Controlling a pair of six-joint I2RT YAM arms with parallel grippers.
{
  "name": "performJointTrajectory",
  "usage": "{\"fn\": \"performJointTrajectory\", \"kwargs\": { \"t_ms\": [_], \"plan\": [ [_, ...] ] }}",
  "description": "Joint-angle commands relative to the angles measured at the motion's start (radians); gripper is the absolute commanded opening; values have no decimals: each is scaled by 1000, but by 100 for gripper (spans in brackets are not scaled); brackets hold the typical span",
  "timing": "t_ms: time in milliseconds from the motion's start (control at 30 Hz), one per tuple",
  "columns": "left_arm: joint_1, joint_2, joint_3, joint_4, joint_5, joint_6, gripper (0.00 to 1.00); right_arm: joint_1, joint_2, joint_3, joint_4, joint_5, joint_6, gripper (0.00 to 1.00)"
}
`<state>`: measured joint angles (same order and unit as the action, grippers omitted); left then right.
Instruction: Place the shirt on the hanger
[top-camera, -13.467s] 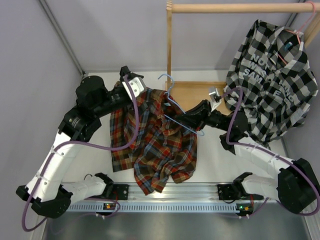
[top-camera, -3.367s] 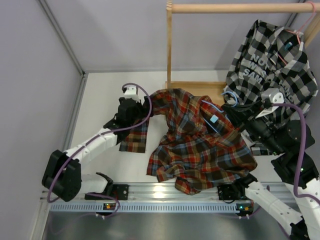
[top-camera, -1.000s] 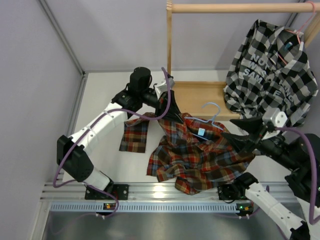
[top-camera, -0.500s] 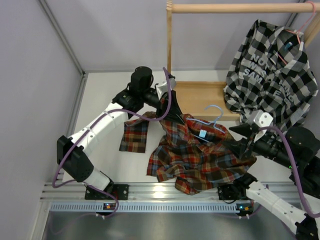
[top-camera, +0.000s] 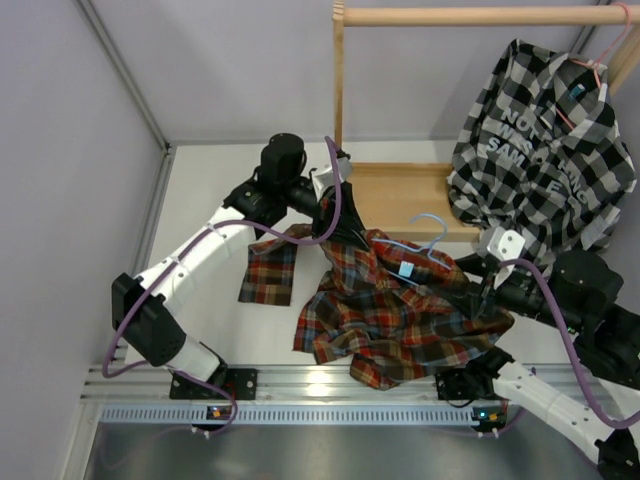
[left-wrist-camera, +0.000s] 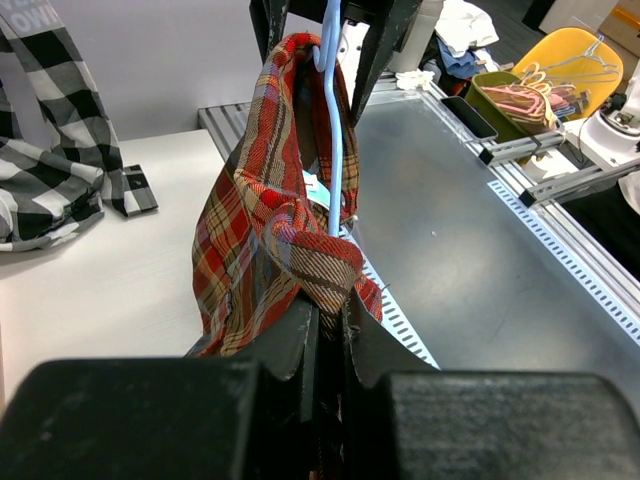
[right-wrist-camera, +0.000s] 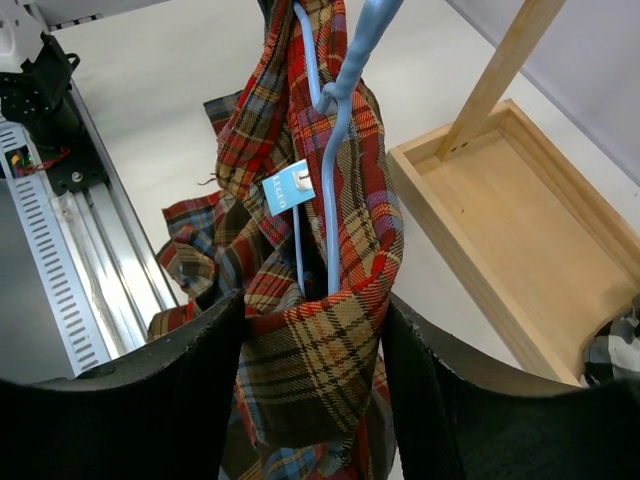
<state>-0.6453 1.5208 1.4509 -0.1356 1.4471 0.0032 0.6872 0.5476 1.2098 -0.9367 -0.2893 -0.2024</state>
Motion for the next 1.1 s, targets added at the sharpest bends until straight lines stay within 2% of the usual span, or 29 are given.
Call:
{"fn": "performJointTrajectory", "kwargs": {
  "t_ms": [0,133,267,500,600,700,733,767,900,1067],
  "plan": [
    [-5,-44,11,47,226,20,0,18,-17,36,3,-11,-6,55],
    [-5,-36,14,47,226,14,0,18,-38,66,-11,55,8,56],
    [-8,-40,14,47,225,17,0,58,-66,60,-68,200,0,59],
    [-22,-51,12,47,225,14,0,104,-68,25,-67,199,12,57],
    [-31,-62,8,47,225,24,0,104,-35,28,-56,203,11,50],
    [-40,-63,8,47,226,24,0,106,-18,27,-13,196,8,36],
    [-42,-65,8,47,226,26,0,104,-20,24,2,179,3,26],
    [-45,-67,5,47,226,26,0,104,-28,13,21,138,0,22],
    [-45,-63,-3,47,226,24,0,104,-78,-35,146,55,-2,19],
    [-45,-68,-7,51,225,24,0,104,-112,-67,173,41,0,19]
  ]
}}
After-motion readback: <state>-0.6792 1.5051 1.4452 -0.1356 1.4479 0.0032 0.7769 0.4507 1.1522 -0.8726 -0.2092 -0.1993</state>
